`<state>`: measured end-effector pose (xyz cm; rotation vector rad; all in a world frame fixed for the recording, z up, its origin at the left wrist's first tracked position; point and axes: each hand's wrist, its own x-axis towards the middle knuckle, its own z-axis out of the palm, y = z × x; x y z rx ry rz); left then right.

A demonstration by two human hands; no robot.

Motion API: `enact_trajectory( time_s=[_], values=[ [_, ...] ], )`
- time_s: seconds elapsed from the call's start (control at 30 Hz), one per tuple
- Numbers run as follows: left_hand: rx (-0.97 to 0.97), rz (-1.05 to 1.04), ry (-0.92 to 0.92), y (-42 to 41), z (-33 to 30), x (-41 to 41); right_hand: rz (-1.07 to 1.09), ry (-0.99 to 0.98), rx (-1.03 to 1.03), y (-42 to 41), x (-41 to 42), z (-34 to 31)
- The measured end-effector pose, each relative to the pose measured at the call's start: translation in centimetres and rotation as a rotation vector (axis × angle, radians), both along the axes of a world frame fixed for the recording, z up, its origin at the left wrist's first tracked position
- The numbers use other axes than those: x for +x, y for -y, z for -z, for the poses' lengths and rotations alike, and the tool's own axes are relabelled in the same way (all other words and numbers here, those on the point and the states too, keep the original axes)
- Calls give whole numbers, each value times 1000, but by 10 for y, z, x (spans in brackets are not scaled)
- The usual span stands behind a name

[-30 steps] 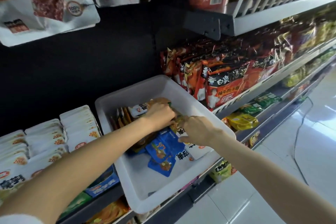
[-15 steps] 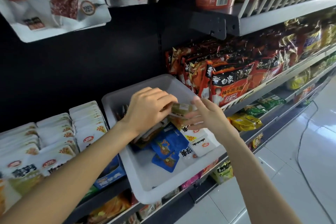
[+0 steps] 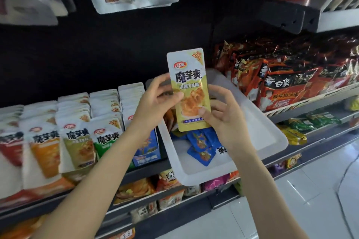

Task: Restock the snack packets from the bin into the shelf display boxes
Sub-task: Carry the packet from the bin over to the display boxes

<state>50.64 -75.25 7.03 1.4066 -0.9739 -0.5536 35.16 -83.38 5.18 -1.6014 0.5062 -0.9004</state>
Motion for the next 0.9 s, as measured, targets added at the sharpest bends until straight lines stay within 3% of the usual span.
enact_trajectory(
  time_s=[0.07, 0.23, 0.4, 0.47, 0.57, 0.67, 0.73, 0.9],
  values=[
    [13, -30, 14, -7, 1, 0, -29, -46, -54, -5, 7, 1],
    [-10, -123, 263, -44, 1, 12, 13, -86, -182, -11, 28, -19],
    [85, -137, 364, -96, 11, 31, -239, -251, -532, -22, 64, -58],
    [106, -246, 403, -118, 12, 45, -375, -306, -626, -29, 87, -65],
    [68, -484, 436, -154, 20, 71, -409, -196, -565, -44, 125, -65],
    [345, -660, 563, -188, 45, 96, -277, -114, -513, -58, 165, -61],
    [513, -638, 656, -207, 66, 103, -199, -144, -513, -64, 188, -57],
    [553, -498, 869, -230, 91, 100, -219, -366, -752, -86, 218, -47]
  ],
)
